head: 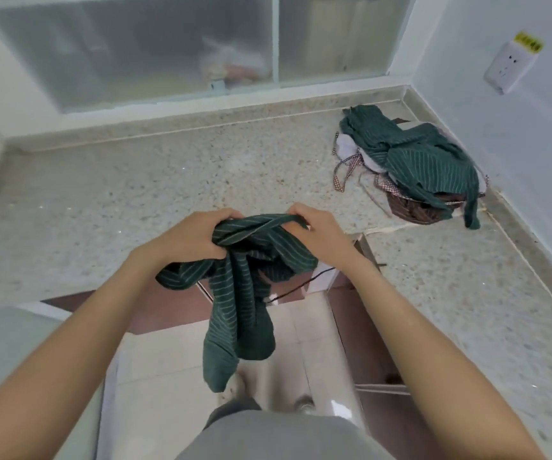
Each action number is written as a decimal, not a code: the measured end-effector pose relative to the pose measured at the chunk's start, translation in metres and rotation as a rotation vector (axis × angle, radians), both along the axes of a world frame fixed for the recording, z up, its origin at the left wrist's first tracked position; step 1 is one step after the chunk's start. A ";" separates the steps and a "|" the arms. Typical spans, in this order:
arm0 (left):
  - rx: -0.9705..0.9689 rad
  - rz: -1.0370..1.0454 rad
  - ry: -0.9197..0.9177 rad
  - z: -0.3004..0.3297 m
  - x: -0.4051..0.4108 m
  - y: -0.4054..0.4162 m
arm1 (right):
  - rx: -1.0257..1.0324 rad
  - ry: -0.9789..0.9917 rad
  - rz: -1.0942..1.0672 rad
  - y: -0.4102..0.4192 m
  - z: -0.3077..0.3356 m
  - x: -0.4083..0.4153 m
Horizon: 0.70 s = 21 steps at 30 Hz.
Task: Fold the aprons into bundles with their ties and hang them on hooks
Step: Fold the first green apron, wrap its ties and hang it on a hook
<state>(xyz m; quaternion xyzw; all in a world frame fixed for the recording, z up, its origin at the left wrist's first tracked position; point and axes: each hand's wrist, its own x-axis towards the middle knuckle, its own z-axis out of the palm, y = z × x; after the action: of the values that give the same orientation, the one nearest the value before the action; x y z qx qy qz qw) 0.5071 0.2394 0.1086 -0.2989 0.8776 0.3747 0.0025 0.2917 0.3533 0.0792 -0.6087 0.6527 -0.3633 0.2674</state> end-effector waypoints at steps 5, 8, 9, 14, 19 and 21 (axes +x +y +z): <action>0.144 0.055 -0.171 -0.027 0.087 -0.022 | 0.042 0.006 0.103 -0.028 0.006 0.047; 0.126 0.192 -0.070 -0.036 0.135 -0.038 | 0.063 0.101 0.145 -0.048 -0.003 0.072; 0.113 0.218 -0.053 -0.037 0.147 -0.044 | 0.068 0.138 0.147 -0.054 -0.006 0.075; 0.142 0.289 0.031 -0.045 0.203 -0.079 | 0.094 0.355 0.136 -0.084 -0.014 0.093; -0.011 0.320 0.086 -0.054 0.218 -0.104 | 0.109 0.420 -0.013 -0.106 -0.020 0.100; -0.101 0.298 0.077 -0.057 0.220 -0.112 | 0.158 0.370 -0.053 -0.111 -0.020 0.100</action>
<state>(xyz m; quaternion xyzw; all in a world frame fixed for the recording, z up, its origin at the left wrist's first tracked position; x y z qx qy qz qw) 0.7275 0.1278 0.0514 -0.4110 0.8406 0.3376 -0.1020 0.3914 0.2427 0.0588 -0.6249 0.7329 -0.1996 0.1802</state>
